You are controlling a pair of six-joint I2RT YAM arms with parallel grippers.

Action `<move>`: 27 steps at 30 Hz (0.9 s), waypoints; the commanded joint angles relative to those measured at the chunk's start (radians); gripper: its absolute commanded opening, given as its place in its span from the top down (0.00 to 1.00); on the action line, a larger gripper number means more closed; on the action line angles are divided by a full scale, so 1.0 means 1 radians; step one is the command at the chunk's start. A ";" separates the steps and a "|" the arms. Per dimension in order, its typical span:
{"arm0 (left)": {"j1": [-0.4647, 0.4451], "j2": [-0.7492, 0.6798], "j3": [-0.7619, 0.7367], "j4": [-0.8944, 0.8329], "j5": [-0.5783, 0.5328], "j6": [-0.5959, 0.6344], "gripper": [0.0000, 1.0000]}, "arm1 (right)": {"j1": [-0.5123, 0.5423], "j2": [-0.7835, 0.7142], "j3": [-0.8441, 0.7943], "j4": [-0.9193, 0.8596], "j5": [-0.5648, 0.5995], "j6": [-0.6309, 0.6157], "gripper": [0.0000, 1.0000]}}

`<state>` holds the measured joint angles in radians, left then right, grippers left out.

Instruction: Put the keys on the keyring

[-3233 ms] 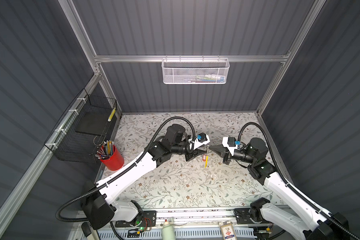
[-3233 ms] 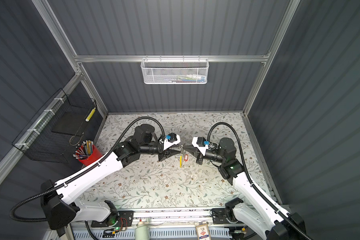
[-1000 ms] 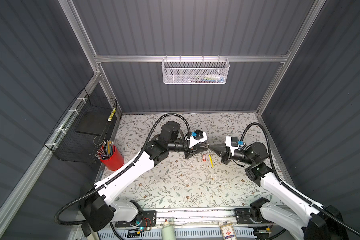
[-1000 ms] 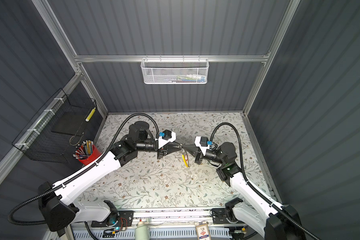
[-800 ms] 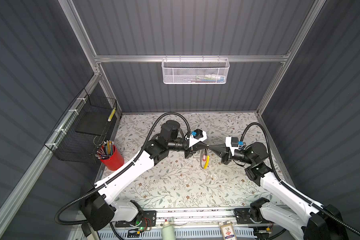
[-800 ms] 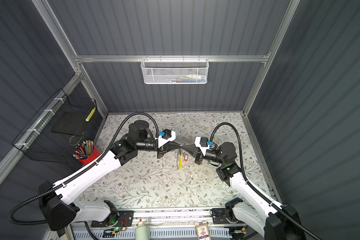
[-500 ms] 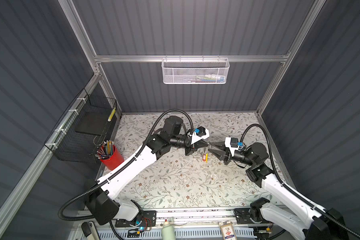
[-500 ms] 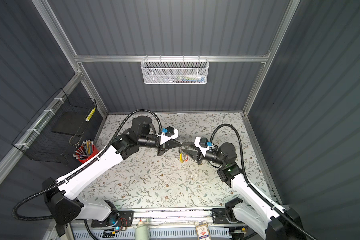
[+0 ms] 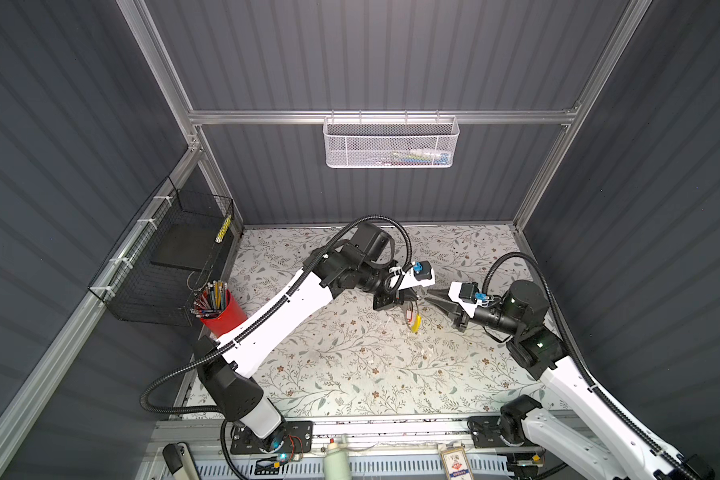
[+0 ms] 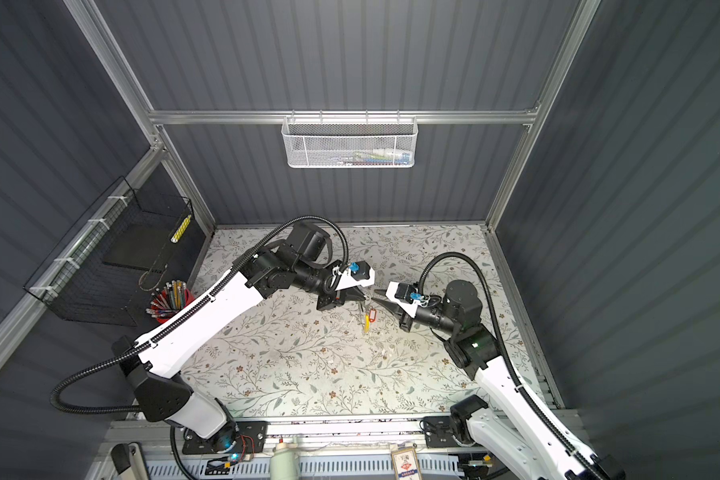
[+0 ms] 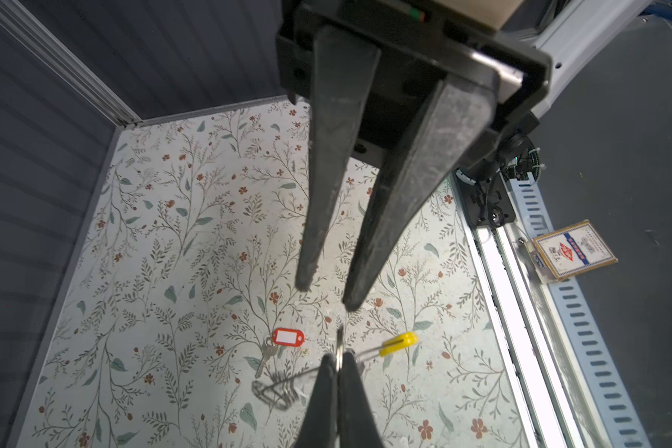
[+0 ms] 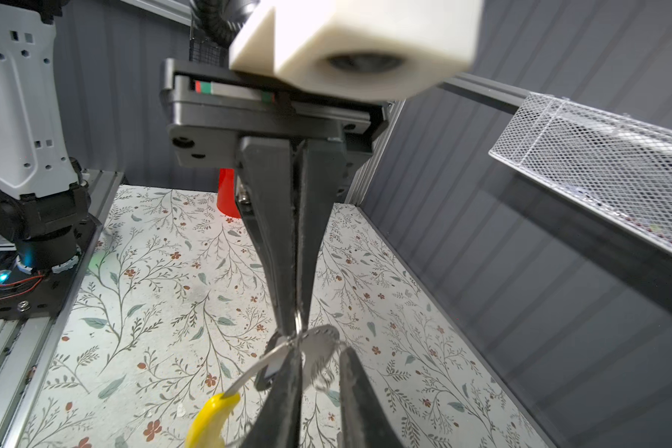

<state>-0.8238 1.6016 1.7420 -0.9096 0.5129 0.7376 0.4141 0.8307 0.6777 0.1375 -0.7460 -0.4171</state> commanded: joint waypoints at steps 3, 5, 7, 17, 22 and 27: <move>-0.018 0.014 0.069 -0.072 -0.018 0.026 1.00 | 0.003 0.032 0.029 -0.046 -0.067 -0.025 0.81; -0.023 0.019 0.077 -0.075 -0.019 0.029 1.00 | 0.003 0.043 0.024 -0.028 -0.089 -0.011 0.81; -0.025 0.024 0.082 -0.078 -0.022 0.029 1.00 | 0.003 0.047 0.018 -0.006 -0.108 0.003 0.81; -0.028 0.027 0.083 -0.075 -0.059 0.033 1.00 | 0.003 0.023 0.007 -0.039 -0.066 -0.023 0.77; -0.028 0.023 0.080 -0.065 -0.066 0.027 1.00 | 0.002 -0.010 -0.012 -0.065 -0.003 -0.043 0.77; -0.029 0.021 0.073 -0.058 -0.066 0.020 1.00 | 0.003 -0.032 -0.025 -0.048 -0.018 -0.043 0.76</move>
<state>-0.8505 1.6234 1.7992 -0.9798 0.4500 0.7567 0.4133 0.8070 0.6678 0.0891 -0.7586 -0.4534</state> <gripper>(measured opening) 0.051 0.235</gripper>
